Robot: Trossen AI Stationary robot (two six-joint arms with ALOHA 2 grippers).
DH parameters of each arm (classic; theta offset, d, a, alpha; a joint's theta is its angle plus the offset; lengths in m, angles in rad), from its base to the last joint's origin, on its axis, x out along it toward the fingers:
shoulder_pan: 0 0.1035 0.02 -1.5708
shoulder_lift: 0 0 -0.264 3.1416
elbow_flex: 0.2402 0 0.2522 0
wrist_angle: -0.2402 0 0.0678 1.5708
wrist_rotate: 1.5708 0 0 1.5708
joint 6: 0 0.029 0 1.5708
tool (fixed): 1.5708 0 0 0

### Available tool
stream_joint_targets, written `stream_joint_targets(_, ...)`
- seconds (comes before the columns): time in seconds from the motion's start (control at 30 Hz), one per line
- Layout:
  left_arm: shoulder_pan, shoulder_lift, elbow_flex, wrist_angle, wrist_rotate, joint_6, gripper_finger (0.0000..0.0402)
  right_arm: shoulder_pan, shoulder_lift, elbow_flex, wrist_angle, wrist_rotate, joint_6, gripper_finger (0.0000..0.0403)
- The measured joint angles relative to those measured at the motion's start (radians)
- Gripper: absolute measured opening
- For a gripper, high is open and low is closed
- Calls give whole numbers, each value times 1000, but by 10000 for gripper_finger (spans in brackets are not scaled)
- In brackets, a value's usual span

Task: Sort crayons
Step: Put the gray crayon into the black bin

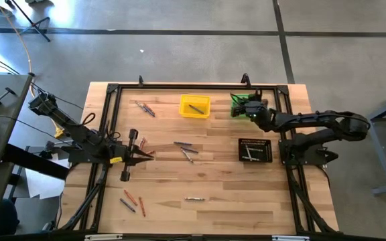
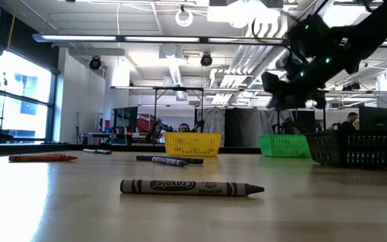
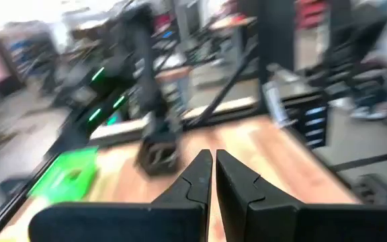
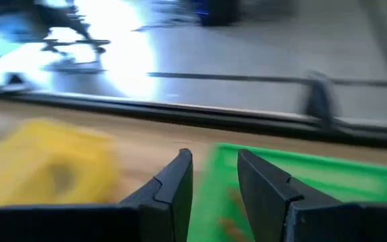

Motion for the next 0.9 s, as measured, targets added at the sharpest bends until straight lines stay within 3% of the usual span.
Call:
stream_joint_targets(0.2, 33, 36, 0, -210, -233, -179, 10, 127, -43, 1, 108, -97, -94, 112)
stream_joint_targets(0.37, 131, 48, 0, -395, -254, -387, 10, 199, -56, 1, 124, -95, -109, 112)
stream_joint_targets(0.47, 224, 48, 1, -490, -202, -472, 10, 226, -56, 1, 121, -95, -91, 112)
stream_joint_targets(0.6, 375, 95, 39, -635, -38, -534, 10, 249, -56, 1, 122, -95, -58, 112)
stream_joint_targets(0.77, 539, 204, 103, -828, 88, -505, 10, 264, -56, 1, 140, -95, -9, 112)
stream_joint_targets(0.9, 657, 298, 153, -945, 114, -474, 10, 281, -56, 1, 143, -100, 13, 112)
